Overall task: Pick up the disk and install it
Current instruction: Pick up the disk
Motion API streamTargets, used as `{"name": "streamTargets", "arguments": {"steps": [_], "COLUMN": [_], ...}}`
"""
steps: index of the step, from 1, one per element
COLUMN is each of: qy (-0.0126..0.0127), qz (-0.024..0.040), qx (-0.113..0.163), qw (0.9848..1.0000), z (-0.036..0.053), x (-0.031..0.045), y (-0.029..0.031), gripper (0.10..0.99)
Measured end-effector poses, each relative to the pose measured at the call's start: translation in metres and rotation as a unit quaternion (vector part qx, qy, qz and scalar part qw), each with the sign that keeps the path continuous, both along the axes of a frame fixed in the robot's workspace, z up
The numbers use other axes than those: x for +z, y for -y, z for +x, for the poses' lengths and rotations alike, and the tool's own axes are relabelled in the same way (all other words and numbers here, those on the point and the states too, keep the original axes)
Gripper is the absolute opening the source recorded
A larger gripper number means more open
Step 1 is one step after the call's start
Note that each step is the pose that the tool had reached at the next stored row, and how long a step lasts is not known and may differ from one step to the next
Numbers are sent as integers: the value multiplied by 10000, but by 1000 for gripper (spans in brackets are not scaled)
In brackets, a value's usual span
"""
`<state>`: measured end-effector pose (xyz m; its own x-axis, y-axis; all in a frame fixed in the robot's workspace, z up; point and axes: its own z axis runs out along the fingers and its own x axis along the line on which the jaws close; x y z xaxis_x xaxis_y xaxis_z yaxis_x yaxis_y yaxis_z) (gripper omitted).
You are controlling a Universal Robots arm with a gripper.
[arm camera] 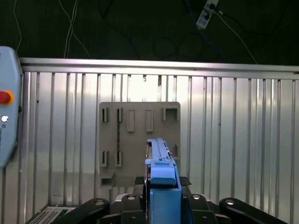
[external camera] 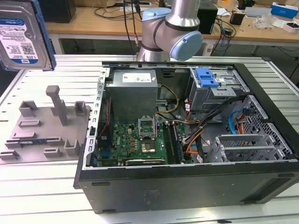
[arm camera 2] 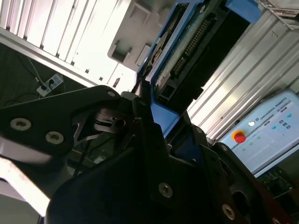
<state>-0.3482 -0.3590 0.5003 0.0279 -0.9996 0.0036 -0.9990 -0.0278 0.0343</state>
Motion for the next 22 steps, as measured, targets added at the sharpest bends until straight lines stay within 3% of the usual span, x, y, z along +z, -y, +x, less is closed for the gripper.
{"name": "streamTargets", "arguments": {"steps": [7, 22], "qy": [-1, -1], "qz": [-25, -120], "qx": [35, 108], "qw": [10000, 9999], "z": [375, 802], "x": [-7, -20], "y": [45, 179], "gripper": [369, 369]}}
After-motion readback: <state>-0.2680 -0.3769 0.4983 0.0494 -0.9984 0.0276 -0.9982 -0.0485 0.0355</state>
